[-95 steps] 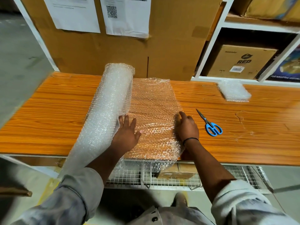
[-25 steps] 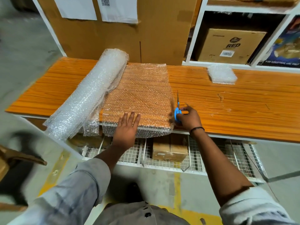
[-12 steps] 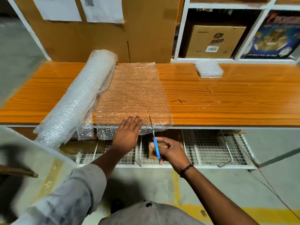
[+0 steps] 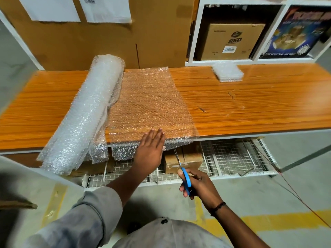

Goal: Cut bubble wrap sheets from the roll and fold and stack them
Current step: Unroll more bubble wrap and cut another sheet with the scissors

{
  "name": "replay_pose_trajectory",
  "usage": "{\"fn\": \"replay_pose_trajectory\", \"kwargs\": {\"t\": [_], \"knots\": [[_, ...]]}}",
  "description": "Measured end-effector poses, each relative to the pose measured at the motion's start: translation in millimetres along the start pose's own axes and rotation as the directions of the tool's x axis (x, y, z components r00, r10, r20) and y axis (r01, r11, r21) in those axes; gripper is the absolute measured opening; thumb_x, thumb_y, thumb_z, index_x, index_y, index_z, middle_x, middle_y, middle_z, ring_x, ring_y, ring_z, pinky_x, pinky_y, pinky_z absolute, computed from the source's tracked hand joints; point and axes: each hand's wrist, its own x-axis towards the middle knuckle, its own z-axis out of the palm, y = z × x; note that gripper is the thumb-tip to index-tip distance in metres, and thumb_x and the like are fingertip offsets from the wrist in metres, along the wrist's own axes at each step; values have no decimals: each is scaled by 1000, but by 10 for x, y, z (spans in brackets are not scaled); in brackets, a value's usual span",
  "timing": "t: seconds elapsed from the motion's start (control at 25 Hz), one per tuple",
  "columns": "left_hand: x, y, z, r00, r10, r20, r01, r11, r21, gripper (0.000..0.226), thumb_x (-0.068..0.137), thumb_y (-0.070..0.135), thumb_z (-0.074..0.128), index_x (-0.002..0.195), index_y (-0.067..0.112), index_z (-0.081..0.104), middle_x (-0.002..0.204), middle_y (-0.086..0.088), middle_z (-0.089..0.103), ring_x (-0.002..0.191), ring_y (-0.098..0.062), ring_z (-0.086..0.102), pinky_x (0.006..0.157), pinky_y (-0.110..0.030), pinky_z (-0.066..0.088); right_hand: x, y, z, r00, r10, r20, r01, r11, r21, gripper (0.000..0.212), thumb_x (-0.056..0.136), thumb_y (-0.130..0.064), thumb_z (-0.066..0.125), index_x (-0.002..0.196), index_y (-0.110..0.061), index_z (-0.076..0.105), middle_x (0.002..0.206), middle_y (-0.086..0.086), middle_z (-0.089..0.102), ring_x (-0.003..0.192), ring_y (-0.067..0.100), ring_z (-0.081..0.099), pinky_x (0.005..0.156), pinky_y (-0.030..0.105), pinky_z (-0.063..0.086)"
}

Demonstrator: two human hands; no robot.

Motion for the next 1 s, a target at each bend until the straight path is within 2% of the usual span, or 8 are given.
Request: {"fn": "replay_pose_trajectory", "kwargs": {"t": [0.16,0.44,0.6,0.72,1.0], "knots": [[27,-8,33,999,27,-35,-28,999,-43,65,103,40,12,161,13,23,167,-10,23,155,-35,23,125,-54,21,-46,106,19,999,9,-42,-10,1000,-3,44,82,-54,76,112,-22,75,78,21,73,61,28,62,53,29,42],[13,-22,92,998,26,-59,-28,999,-30,64,104,40,16,161,13,27,166,-11,27,154,-35,26,125,-53,21,189,29,95,996,-33,-78,33,999,-1,41,85,-51,76,113,-20,75,80,21,73,62,26,62,54,30,43],[2,-27,113,996,26,-83,-29,999,-32,61,104,38,21,157,11,35,163,-12,36,150,-36,34,123,-53,28,318,-3,133,994,-82,-66,80,996,-40,41,83,-54,77,110,-24,76,79,21,73,62,24,65,55,29,45],[-17,-15,90,996,19,-93,-22,999,-33,60,103,36,23,155,10,39,160,-13,40,148,-36,38,121,-53,33,374,-7,150,994,-86,-69,85,996,-17,38,83,-52,78,109,-24,77,79,25,72,60,25,64,56,31,43],[-25,27,76,994,2,-105,-4,1000,-17,60,103,34,25,155,9,39,160,-13,41,148,-35,38,122,-52,31,426,-60,129,992,-101,-72,100,995,-13,29,87,-45,78,105,-22,77,74,23,72,55,25,60,51,29,37]]}}
